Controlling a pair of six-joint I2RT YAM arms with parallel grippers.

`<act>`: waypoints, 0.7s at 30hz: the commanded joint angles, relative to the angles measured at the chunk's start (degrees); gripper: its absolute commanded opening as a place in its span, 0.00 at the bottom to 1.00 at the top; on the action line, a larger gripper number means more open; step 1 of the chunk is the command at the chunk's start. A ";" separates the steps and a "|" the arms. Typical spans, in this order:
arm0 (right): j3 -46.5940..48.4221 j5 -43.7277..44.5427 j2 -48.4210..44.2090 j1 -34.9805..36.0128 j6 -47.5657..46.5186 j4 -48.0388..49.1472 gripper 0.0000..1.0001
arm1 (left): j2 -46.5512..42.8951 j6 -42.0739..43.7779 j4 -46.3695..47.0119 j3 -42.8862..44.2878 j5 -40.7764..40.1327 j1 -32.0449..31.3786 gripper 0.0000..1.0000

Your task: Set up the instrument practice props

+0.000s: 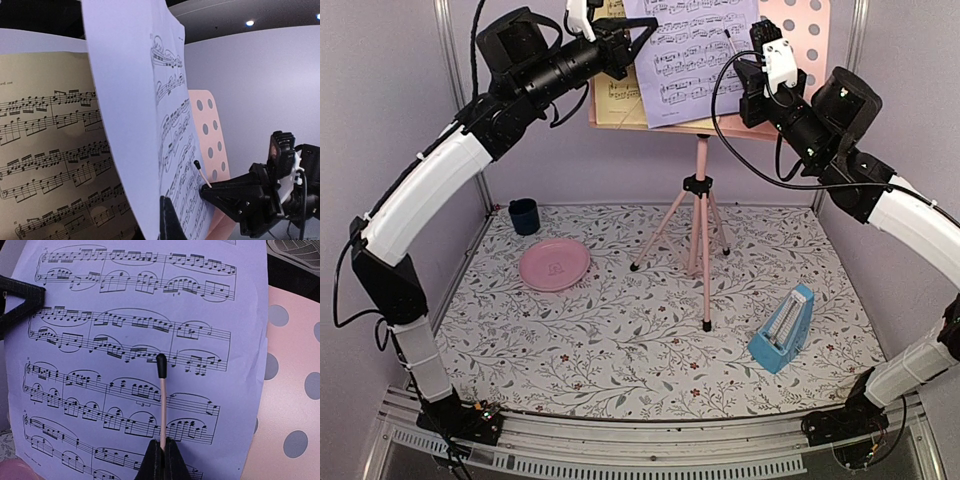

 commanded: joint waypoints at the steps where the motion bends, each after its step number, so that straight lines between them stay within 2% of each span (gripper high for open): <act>1: -0.68 -3.81 -0.98 -0.34 0.27 3.65 0.00 | 5.23 1.35 -3.71 7.86 5.02 0.69 0.00; 7: -1.23 -5.21 -0.89 -0.56 0.79 3.93 0.00 | 11.27 0.91 -3.31 13.57 8.31 0.61 0.00; 21: -0.85 -4.86 0.09 -0.99 1.37 3.63 0.00 | 14.51 0.84 0.56 16.13 9.72 -0.13 0.00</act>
